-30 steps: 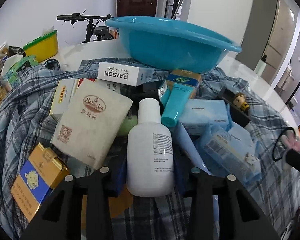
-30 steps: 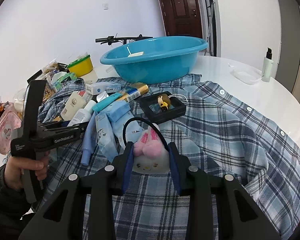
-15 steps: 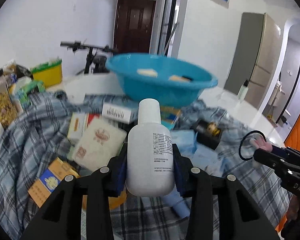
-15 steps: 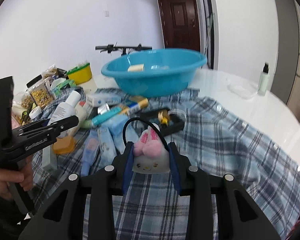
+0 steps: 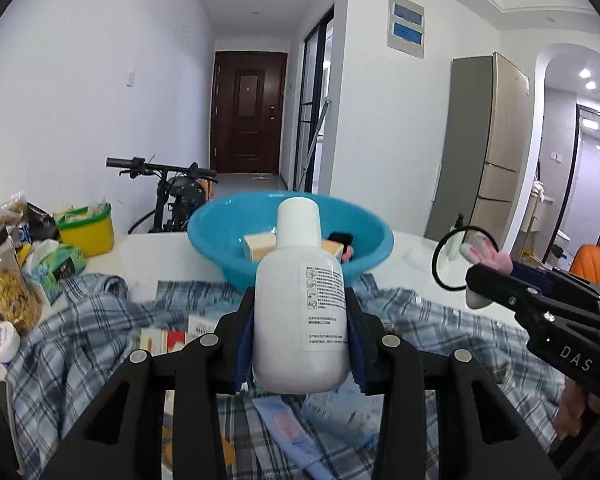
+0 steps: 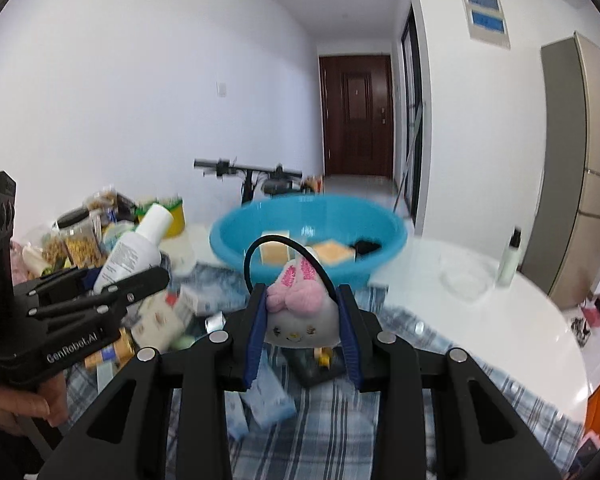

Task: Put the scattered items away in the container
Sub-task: 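Lift the white bottle and bunny pouch and carry both over the basin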

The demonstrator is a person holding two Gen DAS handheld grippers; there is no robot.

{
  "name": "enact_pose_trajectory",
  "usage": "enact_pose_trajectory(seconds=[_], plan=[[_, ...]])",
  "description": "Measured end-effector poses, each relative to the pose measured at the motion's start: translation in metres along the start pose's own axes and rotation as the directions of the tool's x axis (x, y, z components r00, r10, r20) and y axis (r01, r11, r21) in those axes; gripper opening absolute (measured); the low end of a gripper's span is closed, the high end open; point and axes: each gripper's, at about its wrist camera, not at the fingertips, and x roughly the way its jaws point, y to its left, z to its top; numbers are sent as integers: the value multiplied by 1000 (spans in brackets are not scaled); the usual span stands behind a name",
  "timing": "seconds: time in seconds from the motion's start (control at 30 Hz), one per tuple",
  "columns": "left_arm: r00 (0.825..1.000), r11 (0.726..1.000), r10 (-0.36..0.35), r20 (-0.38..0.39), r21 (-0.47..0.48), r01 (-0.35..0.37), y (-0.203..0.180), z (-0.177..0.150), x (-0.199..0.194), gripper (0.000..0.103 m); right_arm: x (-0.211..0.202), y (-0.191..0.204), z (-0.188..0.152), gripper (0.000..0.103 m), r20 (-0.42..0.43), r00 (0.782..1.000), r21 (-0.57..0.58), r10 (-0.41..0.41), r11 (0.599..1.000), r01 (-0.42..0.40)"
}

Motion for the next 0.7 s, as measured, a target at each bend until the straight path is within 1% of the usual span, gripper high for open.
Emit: enact_pose_trajectory(seconds=[0.07,0.17,0.27,0.47,0.7], plan=[[1000,1000,-18,23,-9,18,0,9,-6,42,-5,2,11,32,33,999,-3,1,1000,-1],[997,1000,-14,71,11,13,-5,25,-18,42,-12,5,22,32,73,997,-7,3,1000,-3],[996,1000,-9,93,23,7,-8,36,-26,42,-17,9,32,32,101,995,-24,3,1000,-1],[994,1000,-3,106,21,0,-10,47,-35,42,-25,13,43,32,139,990,-30,6,1000,-2],[995,1000,-5,99,19,3,-8,45,-40,42,-28,17,41,32,143,990,-31,10,999,-6]])
